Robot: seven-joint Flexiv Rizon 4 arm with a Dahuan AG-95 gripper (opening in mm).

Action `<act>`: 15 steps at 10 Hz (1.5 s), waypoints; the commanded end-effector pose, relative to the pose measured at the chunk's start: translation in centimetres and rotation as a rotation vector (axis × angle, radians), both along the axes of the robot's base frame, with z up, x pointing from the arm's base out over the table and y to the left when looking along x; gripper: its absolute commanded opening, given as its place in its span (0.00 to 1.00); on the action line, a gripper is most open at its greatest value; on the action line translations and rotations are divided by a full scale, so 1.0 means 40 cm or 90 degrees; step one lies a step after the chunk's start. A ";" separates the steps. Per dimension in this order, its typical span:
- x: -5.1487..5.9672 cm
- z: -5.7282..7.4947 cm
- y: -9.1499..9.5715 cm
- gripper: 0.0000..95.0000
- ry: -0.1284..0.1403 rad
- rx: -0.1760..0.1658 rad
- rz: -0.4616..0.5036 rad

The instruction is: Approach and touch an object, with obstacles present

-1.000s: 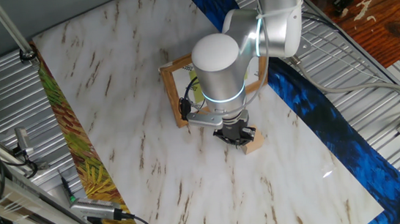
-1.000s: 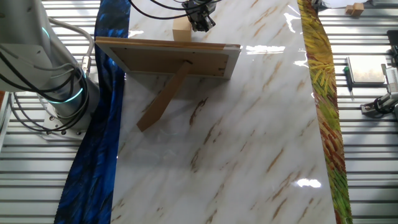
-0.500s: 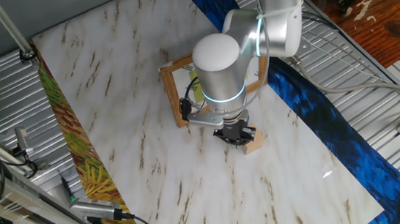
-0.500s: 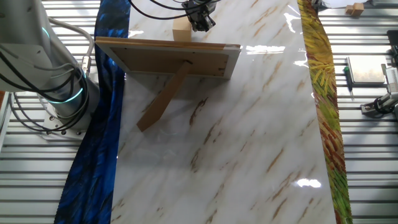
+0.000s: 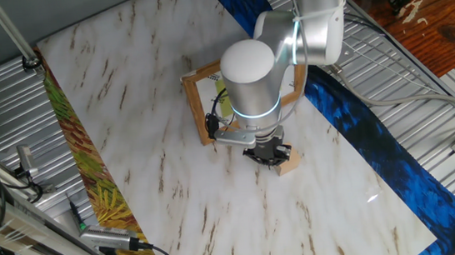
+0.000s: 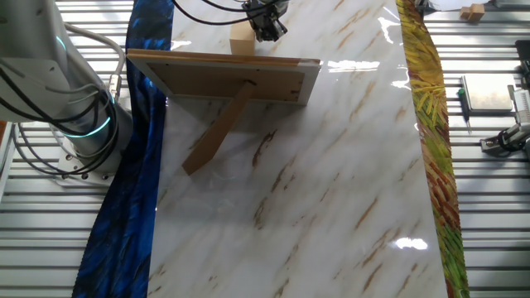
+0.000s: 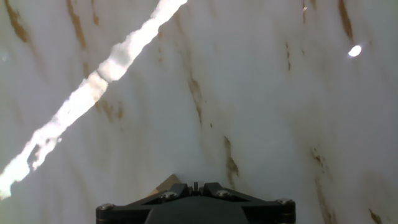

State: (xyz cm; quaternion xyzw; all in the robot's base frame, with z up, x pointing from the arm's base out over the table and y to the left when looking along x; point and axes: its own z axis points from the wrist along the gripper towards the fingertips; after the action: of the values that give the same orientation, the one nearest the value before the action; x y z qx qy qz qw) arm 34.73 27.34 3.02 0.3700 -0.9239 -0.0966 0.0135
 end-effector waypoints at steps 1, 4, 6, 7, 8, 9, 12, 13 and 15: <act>0.001 0.000 -0.001 0.00 -0.005 0.000 -0.002; 0.001 0.000 -0.001 0.00 -0.008 -0.003 0.001; 0.001 0.000 -0.001 0.00 -0.010 -0.003 0.008; 0.001 0.000 -0.001 0.00 -0.011 -0.004 0.012; 0.001 0.000 -0.001 0.00 -0.012 -0.004 0.012; 0.001 0.000 -0.001 0.00 -0.012 -0.004 0.012; 0.001 0.000 -0.001 0.00 -0.012 -0.004 0.013; 0.001 0.000 -0.001 0.00 -0.011 -0.004 0.013; 0.001 0.000 -0.001 0.00 -0.012 -0.004 0.015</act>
State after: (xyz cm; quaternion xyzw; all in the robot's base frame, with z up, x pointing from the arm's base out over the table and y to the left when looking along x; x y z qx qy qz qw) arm 34.74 27.32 3.05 0.3815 -0.9199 -0.0901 0.0076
